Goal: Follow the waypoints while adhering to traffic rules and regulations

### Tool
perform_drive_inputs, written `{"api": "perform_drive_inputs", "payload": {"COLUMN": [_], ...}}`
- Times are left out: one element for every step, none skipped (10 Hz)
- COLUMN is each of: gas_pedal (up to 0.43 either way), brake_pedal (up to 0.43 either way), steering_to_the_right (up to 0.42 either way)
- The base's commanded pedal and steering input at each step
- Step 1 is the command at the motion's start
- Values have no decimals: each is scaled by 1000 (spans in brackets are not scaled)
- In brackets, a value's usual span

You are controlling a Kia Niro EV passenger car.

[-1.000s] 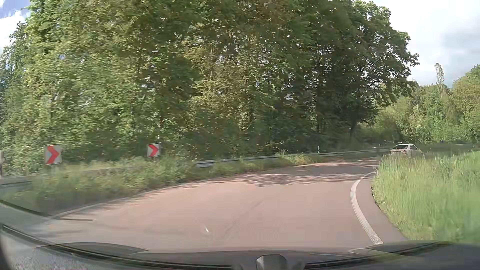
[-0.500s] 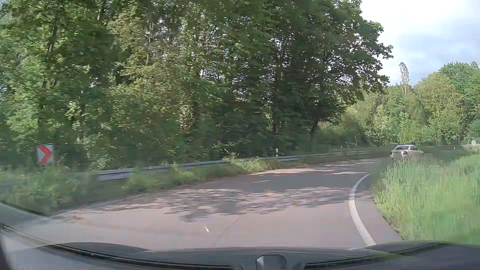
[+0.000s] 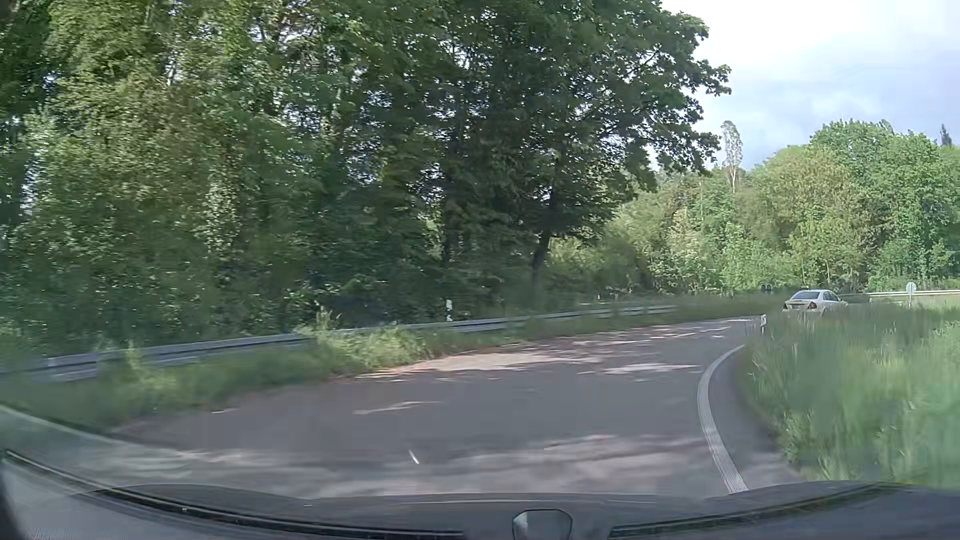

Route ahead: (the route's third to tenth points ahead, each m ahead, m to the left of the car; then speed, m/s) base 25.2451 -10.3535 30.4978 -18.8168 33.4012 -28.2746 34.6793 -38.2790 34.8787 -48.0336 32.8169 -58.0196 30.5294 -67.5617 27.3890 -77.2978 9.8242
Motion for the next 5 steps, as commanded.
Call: {"api": "perform_drive_inputs", "payload": {"gas_pedal": [118,118,118,118,118], "brake_pedal": [0,0,0,0,0], "steering_to_the_right": [159,159,159,159,159]}}
